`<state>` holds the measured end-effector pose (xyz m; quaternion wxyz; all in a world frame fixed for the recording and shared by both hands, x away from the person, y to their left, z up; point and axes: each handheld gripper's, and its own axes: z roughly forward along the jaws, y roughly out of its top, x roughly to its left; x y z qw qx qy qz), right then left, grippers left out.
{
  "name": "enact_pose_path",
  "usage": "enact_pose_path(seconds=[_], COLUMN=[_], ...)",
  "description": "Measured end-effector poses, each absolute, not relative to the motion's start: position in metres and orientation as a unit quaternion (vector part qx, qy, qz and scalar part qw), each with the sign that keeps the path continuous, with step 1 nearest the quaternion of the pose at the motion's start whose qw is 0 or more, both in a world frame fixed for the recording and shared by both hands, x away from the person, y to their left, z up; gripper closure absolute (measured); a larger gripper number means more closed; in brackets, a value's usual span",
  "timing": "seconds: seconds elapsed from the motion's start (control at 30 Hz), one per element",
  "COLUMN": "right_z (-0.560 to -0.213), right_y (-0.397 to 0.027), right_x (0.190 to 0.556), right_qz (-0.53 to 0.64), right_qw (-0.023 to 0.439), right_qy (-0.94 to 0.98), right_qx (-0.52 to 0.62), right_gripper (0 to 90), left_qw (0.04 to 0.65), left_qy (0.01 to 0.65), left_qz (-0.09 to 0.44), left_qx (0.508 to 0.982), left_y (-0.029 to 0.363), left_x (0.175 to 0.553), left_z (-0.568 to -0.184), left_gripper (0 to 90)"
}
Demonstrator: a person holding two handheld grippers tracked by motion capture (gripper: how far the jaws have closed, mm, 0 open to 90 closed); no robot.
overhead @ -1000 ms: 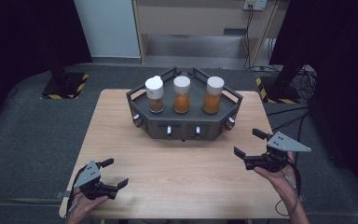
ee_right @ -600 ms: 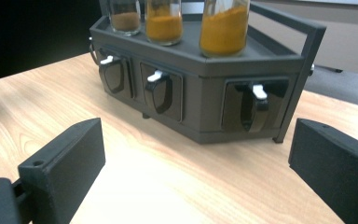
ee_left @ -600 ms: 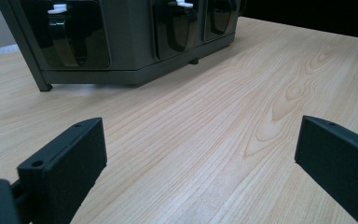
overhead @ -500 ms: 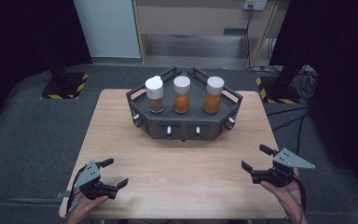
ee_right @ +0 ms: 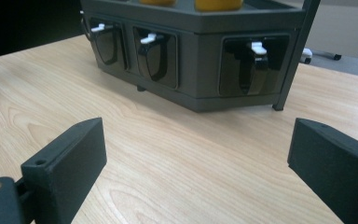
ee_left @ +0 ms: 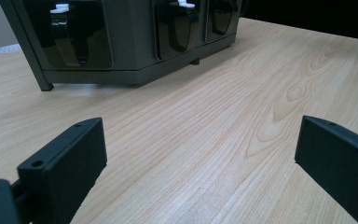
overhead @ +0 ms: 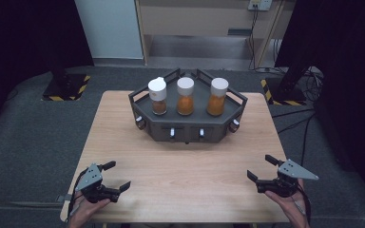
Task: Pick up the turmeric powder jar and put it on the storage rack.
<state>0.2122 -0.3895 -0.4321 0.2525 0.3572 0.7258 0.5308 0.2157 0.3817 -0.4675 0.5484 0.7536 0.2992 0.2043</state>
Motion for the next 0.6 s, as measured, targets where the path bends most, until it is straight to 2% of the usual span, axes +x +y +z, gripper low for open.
enact_pose_path(seconds=[0.6], right_z=[-0.4414], right_y=[-0.3911], right_x=[0.2148], right_qz=[0.531], right_qw=[0.250], right_qy=[0.731], right_qx=[0.348], right_gripper=[4.1], left_qw=[0.552], left_qy=[0.296], left_qz=[0.203], left_qx=[0.753], left_y=[0.3822], left_x=[0.2166], left_z=[-0.4688], left_gripper=[1.0])
